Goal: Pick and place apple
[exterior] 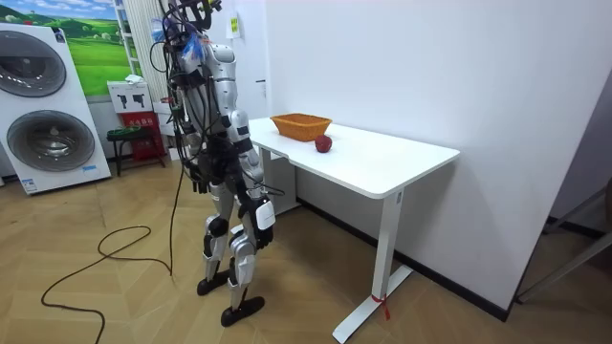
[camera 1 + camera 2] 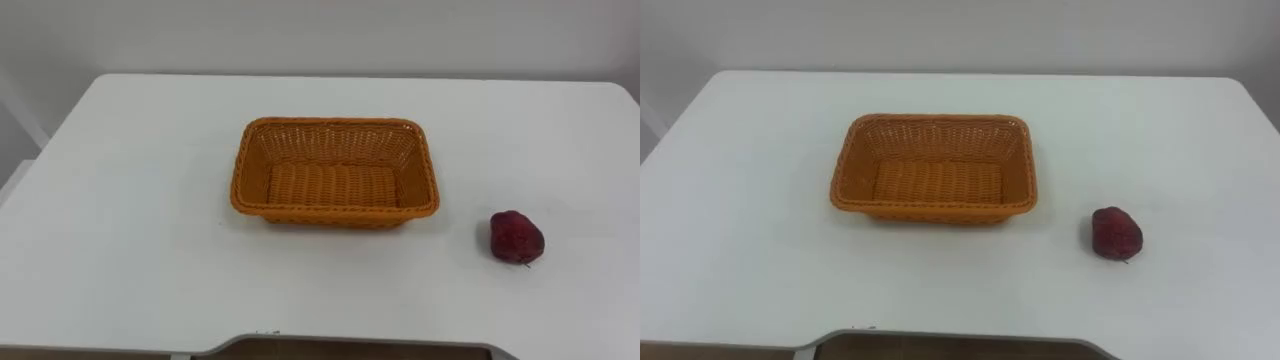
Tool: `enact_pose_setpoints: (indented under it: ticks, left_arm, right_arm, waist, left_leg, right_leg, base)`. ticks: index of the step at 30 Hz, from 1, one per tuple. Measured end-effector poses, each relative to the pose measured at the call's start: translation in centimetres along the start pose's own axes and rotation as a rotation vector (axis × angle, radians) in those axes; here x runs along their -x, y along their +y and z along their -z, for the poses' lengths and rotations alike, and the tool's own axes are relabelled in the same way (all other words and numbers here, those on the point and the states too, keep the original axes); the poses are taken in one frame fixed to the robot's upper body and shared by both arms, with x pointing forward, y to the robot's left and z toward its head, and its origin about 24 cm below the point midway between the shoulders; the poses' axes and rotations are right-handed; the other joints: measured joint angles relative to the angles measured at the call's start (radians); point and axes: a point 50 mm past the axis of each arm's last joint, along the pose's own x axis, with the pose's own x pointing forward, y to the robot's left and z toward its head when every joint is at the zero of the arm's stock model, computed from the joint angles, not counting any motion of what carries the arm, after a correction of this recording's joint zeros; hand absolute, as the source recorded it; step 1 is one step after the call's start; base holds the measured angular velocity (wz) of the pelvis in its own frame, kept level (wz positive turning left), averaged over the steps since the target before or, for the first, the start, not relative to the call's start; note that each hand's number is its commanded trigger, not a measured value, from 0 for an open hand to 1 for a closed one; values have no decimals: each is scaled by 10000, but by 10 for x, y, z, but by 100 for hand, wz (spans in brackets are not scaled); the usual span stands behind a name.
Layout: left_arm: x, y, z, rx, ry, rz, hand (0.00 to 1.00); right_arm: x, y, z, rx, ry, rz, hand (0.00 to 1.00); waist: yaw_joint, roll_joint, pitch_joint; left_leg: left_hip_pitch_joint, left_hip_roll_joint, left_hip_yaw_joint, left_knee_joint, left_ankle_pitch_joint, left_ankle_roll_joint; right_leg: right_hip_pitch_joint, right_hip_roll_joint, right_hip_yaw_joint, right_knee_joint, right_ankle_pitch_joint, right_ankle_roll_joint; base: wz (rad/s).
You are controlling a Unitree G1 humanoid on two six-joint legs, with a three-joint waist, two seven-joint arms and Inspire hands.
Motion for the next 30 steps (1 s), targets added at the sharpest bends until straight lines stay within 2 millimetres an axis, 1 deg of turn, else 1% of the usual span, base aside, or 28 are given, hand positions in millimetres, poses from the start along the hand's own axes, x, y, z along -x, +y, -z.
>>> enact_pose_setpoints:
  ticks: [5, 7, 8, 10, 11, 12, 13, 15, 16, 17, 18, 20, 21, 22, 23, 24, 25, 27, 29, 30]
  left_arm:
    - [0, 0, 2, -5, 34, -15, 0]
    - [0, -1, 3, 2, 51, -36, 0]
    - [0, 0, 0, 13, -15, -85, 0]
    - [0, 1, 0, 15, -83, -182, 0]
    - [0, 2, -3, 12, -174, -314, 0]
    - [0, 1, 0, 13, -129, -340, 0]
    - [0, 2, -2, 31, -196, -359, 0]
    - [0, 1, 0, 129, -160, -454, 0]
    - [0, 2, 1, 196, -177, -498, 0]
    - [0, 2, 4, 425, -165, -555, 0]
    - [0, 2, 7, 542, -128, -585, 0]
    - [1, 9, 10, 1146, -300, -958, 0]
    - [2, 14, 10, 1440, -460, -1190, 0]
    - [2, 17, 10, 1514, -531, -1300, 0]
    - [2, 21, 13, 1601, -589, -1464, 0]
    - [3, 25, 14, 1672, -637, -1672, 0]
    - [3, 26, 14, 1681, -668, -1748, 0]
    - [3, 29, 14, 1666, -755, -1837, 0]
    - [3, 29, 15, 1660, -731, -1872, 0]
    - [3, 29, 17, 1641, -692, -1881, 0]
  right_arm:
    - [0, 0, 0, -189, -11, -24, 0]
    - [0, 1, 0, -558, -34, 23, 0]
    - [0, 1, 0, -903, -43, 104, 0]
    - [0, 1, 0, -1806, -66, 248, 0]
    - [0, 3, 3, -2433, 43, 354, 0]
    - [0, 4, 9, -3198, 190, 465, 0]
    - [0, 4, 11, -3619, 255, 529, 0]
    - [0, 3, 22, -6096, 568, 841, 0]
    - [0, 1, 22, -7112, 596, 977, 0]
    - [1, -6, 19, -9330, 383, 1231, 0]
    - [1, -9, 17, -10326, 211, 1338, 0]
    - [4, -27, 3, -13972, -758, 1486, 0]
    - [7, -39, -5, -15578, -1362, 1557, 0]
    - [8, -44, -8, -16300, -1641, 1606, 0]
    - [12, -55, -14, -17578, -2181, 1736, 0]
    - [15, -64, -20, -18687, -2598, 1818, 0]
    - [17, -68, -24, -19114, -2742, 1836, 0]
    - [24, -84, -34, -20325, -3265, 2016, 0]
    - [28, -92, -36, -20801, -3399, 2345, 0]
    - [32, -97, -38, -20958, -3402, 2657, 0]
  waist:
    - [19, -72, -15]
    - [106, -100, 0]
    - [185, -116, 1]
    - [225, -174, 23]
    - [252, -204, 49]
    - [289, -200, 61]
    - [266, -212, 69]
    - [208, -179, 97]
    - [198, -178, 105]
    - [107, -149, 121]
    - [32, -133, 120]
    - [-273, -112, 108]
    - [-348, -115, 102]
    - [-374, -111, 100]
    - [-389, -89, 82]
    - [-464, -95, 38]
    - [-526, -100, 15]
    - [-605, -58, -42]
    - [-609, -93, -88]
    - [-612, -89, -88]
  left_leg:
    - [22, 0, 2, -20, 1, 1]
    - [117, 16, 87, -88, 2, 2]
    - [155, 27, 160, -123, 2, 3]
    - [167, 17, 164, -112, 2, 3]
    - [178, 16, 158, -114, 2, 3]
    - [187, 20, 160, -115, 2, 3]
    - [188, 22, 167, -119, 2, 3]
    - [173, 49, 235, -139, 2, 2]
    - [178, 58, 268, -152, 2, 2]
    - [184, 77, 350, -172, 2, 2]
    - [187, 83, 379, -175, 2, 2]
    - [197, 87, 420, -179, 1, 2]
    - [220, 86, 448, -211, 1, 2]
    - [236, 88, 473, -217, 1, 2]
    - [263, 88, 524, -218, 1, 2]
    - [274, 86, 552, -218, 1, 2]
    - [266, 85, 554, -219, 1, 2]
    - [264, 82, 577, -263, 2, 2]
    - [310, 82, 591, -296, 2, 2]
    - [325, 82, 611, -300, 2, 2]
  right_leg:
    - [6, 2, 11, 12, 0, 0]
    - [17, 12, 30, 20, 0, 0]
    - [41, 17, 62, 16, 0, 0]
    - [77, 11, 56, 2, -3, 5]
    - [95, 11, 87, 2, -3, 6]
    - [112, 16, 98, 2, -3, 6]
    - [111, 16, 96, 2, -3, 6]
    - [98, 37, 127, 26, -3, 5]
    - [90, 48, 168, 41, -1, 2]
    - [40, 72, 264, 69, 6, -8]
    - [6, 79, 290, 80, 9, -12]
    - [-64, 81, 287, 39, 13, -17]
    - [-78, 83, 321, 8, 16, -13]
    - [-74, 85, 335, 7, 19, -9]
    - [-59, 86, 373, 15, 20, -7]
    - [-52, 89, 408, 31, 24, -1]
    - [-38, 88, 399, 50, 28, 5]
    - [-47, 87, 409, 32, 36, 14]
    - [-23, 94, 439, 27, 36, 15]
    - [-13, 97, 463, 23, 36, 15]
  base:
    - [0]
    - [-9]
    - [-12]
    - [-1]
    - [3]
    - [0]
    - [0]
    - [-7]
    - [-17]
    - [-17]
    - [-15]
    - [-7]
    - [-5]
    - [-9]
    - [-9]
    - [-6]
    - [0]
    - [0]
    - [-2]
    - [-5]
